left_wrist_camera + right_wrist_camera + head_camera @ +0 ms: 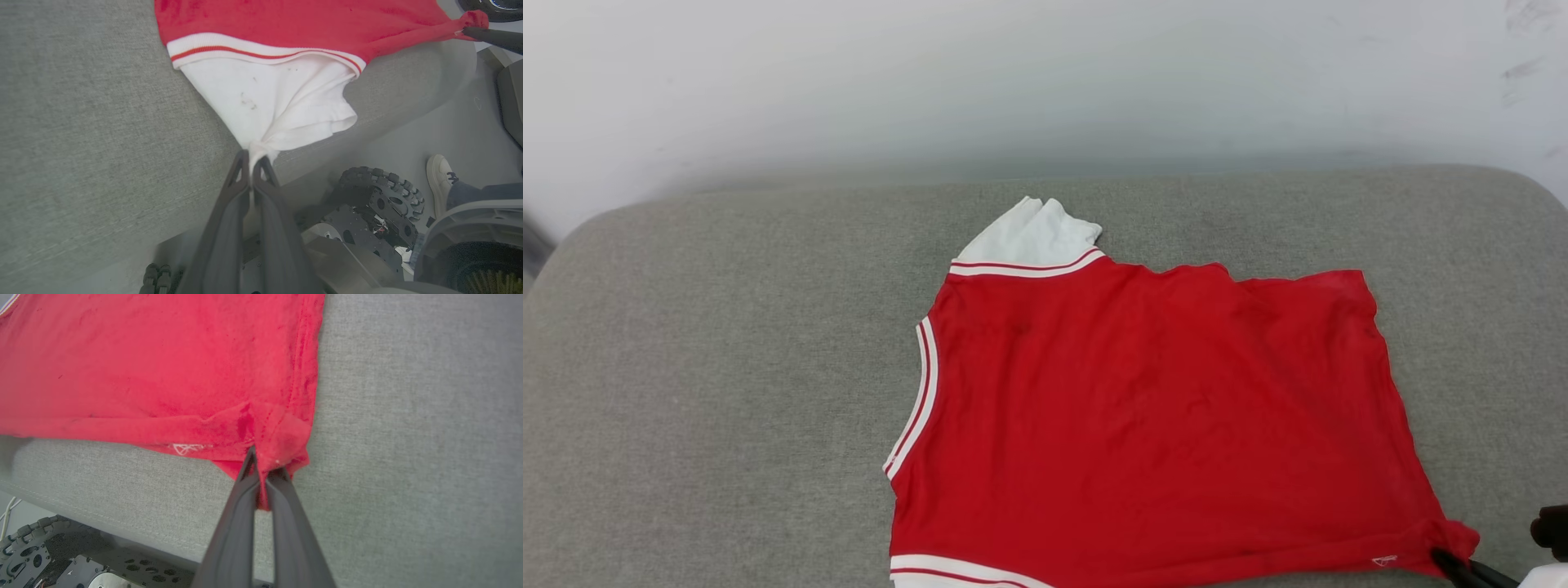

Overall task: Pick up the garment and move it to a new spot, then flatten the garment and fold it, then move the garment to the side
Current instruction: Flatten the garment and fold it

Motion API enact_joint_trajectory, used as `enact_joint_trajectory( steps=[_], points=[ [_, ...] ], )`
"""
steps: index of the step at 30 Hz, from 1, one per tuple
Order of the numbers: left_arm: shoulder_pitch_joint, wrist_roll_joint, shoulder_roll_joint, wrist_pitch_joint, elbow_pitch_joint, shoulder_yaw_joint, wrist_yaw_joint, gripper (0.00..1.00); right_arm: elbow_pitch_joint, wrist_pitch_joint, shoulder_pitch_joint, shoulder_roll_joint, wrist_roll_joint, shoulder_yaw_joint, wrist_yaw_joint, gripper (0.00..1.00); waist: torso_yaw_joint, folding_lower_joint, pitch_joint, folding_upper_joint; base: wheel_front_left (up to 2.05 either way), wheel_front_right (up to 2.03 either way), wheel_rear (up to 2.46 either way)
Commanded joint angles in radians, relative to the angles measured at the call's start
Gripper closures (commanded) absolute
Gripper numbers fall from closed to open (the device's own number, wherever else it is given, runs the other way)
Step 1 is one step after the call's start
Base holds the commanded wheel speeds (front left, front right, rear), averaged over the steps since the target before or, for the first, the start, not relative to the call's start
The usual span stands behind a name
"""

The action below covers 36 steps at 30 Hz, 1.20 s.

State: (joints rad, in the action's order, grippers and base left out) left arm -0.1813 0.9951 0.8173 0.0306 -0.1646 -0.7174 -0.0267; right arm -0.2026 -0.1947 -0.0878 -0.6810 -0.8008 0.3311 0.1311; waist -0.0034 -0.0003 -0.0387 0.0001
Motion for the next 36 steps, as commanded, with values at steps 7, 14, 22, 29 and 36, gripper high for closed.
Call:
enact_joint_trajectory(
  steps=[7, 14, 22, 29, 36],
  points=[
    [0.024, -0.007, 0.016, -0.044, -0.025, 0.036, 0.006, 1.00, 0.103, -0.024, -0.056, 0.037, 0.018, -0.099, -0.001, 1.00, -0.012, 0.0003, -0.026, -0.0001, 0.00, 0.00, 0.00],
    [0.144, -0.040, 0.006, -0.106, -0.028, 0.116, 0.003, 1.00, 0.184, -0.069, -0.006, 0.067, 0.014, -0.171, -0.001, 1.00, -0.017, 0.0003, -0.092, -0.0001, 0.00, 0.00, 0.00],
    [0.320, -0.069, -0.038, -0.068, 0.064, 0.127, 0.029, 1.00, 0.149, -0.125, 0.123, 0.084, 0.060, -0.153, -0.001, 1.00, -0.016, 0.0003, -0.210, -0.0001, 0.00, 0.00, 0.00],
    [0.443, -0.105, -0.088, -0.062, 0.184, 0.110, 0.067, 1.00, 0.080, -0.140, 0.221, 0.109, 0.129, -0.128, -0.001, 1.00, -0.014, 0.0003, -0.278, -0.0001, 0.00, 0.00, 0.00],
    [0.518, -0.143, -0.134, -0.068, 0.315, 0.078, 0.088, 1.00, 0.018, -0.134, 0.265, 0.134, 0.166, -0.106, -0.001, 1.00, -0.011, 0.0003, -0.302, -0.0001, 0.00, 0.00, 0.00]
  ],
)
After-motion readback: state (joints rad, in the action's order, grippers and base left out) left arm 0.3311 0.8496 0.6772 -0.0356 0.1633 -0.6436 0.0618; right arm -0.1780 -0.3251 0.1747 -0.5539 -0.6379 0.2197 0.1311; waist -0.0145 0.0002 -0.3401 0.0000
